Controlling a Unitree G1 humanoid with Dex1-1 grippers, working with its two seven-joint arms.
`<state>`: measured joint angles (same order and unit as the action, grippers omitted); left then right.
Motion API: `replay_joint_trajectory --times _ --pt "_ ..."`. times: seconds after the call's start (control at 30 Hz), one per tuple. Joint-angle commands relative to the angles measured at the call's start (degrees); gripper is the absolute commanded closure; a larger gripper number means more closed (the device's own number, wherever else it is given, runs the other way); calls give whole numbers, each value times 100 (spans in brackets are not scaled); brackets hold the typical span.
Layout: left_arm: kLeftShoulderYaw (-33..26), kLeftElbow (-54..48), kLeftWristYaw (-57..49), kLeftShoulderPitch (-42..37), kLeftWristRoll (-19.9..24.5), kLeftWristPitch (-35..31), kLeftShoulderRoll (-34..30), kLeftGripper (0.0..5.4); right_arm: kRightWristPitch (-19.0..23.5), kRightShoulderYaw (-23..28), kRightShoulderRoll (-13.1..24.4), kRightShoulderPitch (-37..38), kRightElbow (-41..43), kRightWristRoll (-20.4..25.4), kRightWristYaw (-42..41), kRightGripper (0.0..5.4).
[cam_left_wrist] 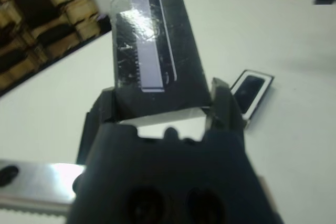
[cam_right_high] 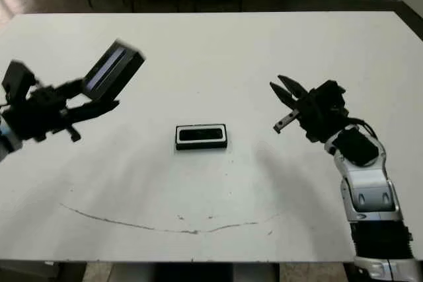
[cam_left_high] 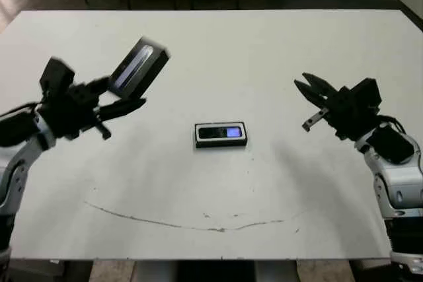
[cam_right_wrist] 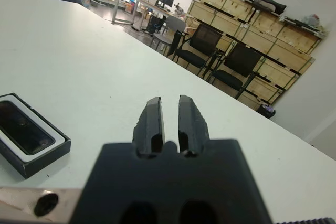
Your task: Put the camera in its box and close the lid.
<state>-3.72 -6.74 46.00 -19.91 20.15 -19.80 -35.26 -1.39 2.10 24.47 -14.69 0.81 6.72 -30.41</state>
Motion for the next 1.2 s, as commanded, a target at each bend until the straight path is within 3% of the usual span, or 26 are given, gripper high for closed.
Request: replay_joint_trajectory --times 0.03,0.27,0.57,0.83,1.2 --pt "533 340 223 -370 -355 155 46 415 112 -39 -13 147 62 -44 48 540" --pt "1226 1079 415 -851 -780 404 396 416 68 -19 -26 206 63 5 33 540" --pt "1980 2118 1397 -1550 -1335 961 504 416 110 -55 -51 209 37 -44 77 540" --pt "2562 2709 2133 -2134 -1832 727 533 416 115 -74 -34 187 56 -39 119 540" --pt "3029 3429 2903 -2705 -2425 1075 640 416 234 -49 -6 179 140 24 91 540"
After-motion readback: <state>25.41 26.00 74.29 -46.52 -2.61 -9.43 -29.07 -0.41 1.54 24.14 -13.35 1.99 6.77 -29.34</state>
